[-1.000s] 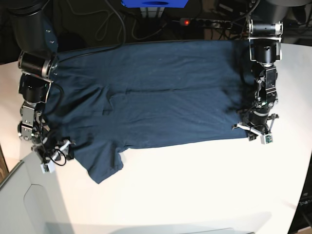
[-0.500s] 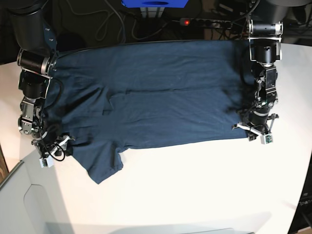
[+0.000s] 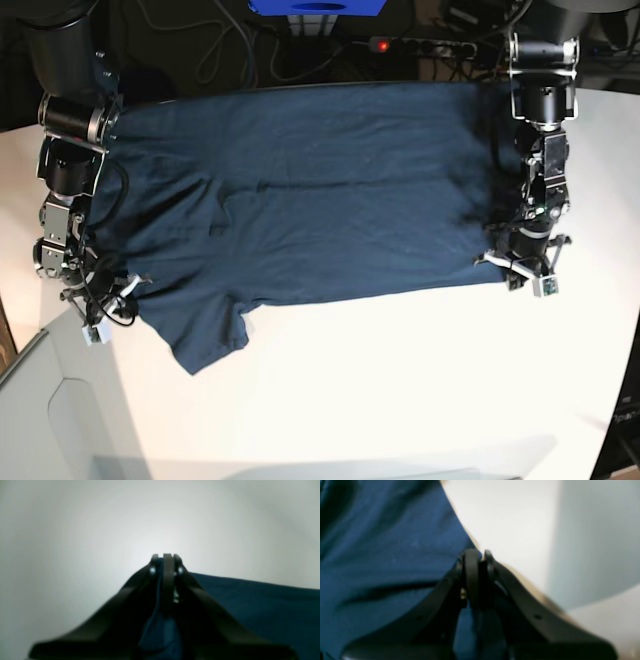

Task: Fold the T-shirt properly
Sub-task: 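Lower both grippers and grasp the hem corners of the shirt, then lift the hem edge with both grippers and fold it over toward the collar, then regrasp the folded strip's end with the right gripper and tuck the sleeve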

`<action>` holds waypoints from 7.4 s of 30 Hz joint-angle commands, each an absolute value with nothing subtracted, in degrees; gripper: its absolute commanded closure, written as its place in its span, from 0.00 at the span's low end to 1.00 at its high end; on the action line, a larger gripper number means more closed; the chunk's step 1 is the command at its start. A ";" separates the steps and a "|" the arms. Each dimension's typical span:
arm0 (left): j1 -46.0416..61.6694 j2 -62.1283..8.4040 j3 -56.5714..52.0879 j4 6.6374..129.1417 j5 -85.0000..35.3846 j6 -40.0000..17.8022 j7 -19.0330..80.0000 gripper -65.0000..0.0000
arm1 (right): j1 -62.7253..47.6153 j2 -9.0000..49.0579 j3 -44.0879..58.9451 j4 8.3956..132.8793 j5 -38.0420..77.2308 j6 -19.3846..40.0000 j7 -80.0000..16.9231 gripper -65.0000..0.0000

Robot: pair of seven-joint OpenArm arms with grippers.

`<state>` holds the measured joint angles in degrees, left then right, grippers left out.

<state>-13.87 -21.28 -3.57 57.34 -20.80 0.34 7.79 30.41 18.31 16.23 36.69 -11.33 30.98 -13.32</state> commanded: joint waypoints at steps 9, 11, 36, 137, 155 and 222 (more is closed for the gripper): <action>-10.42 -21.93 -7.60 67.30 -21.23 0.40 6.55 1.00 | 20.26 18.86 21.14 63.60 -10.33 33.98 -19.38 1.00; -9.27 -20.97 -9.63 69.67 -21.23 0.40 6.64 1.00 | 18.86 18.86 22.64 66.51 -10.33 36.26 -20.62 1.00; 14.73 -11.12 -23.08 93.05 -21.23 0.22 6.46 1.00 | 1.63 16.48 31.08 83.56 -10.24 37.32 -21.14 1.00; 22.73 -9.19 -24.75 97.63 -21.23 0.04 6.64 0.65 | 12.35 13.05 22.73 76.35 -10.59 37.32 -41.71 0.47; 22.55 -9.71 -24.48 97.54 -21.23 0.04 6.64 0.65 | 11.03 10.86 23.08 76.62 -10.33 37.32 -41.71 1.00; 22.90 -9.80 -24.22 96.31 -21.14 0.04 6.64 0.65 | -1.19 4.18 28.88 102.81 -10.33 40.00 -43.47 1.00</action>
